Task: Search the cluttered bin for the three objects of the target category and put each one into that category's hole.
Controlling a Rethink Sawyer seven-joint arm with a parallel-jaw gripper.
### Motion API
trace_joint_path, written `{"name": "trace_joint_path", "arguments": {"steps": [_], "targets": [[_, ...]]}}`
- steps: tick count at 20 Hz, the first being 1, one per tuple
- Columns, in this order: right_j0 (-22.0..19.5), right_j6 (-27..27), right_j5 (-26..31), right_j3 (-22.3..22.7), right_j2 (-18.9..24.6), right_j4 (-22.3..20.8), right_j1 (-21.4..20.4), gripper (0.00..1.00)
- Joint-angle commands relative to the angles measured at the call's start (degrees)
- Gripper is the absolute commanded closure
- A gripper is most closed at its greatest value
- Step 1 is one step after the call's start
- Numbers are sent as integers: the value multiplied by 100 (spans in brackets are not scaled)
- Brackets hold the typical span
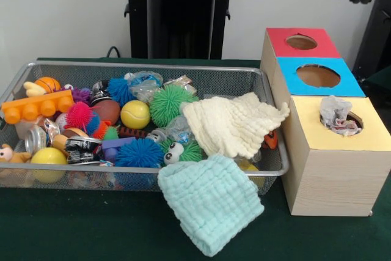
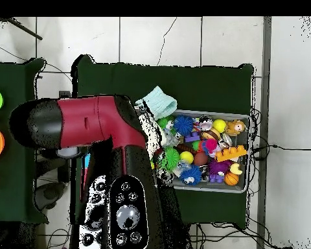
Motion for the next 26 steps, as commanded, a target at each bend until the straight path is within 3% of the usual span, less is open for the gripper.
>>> {"name": "trace_joint_path", "arguments": {"steps": [1,7,14,26], "targets": [[-89,92,-93,7,456,6,126,100],[-58,216,-995,170,407,-187,504,100],[-67,189,-1603,435,384,-210,574,100],[-129,83,-2172,652,429,-230,688,100]]}}
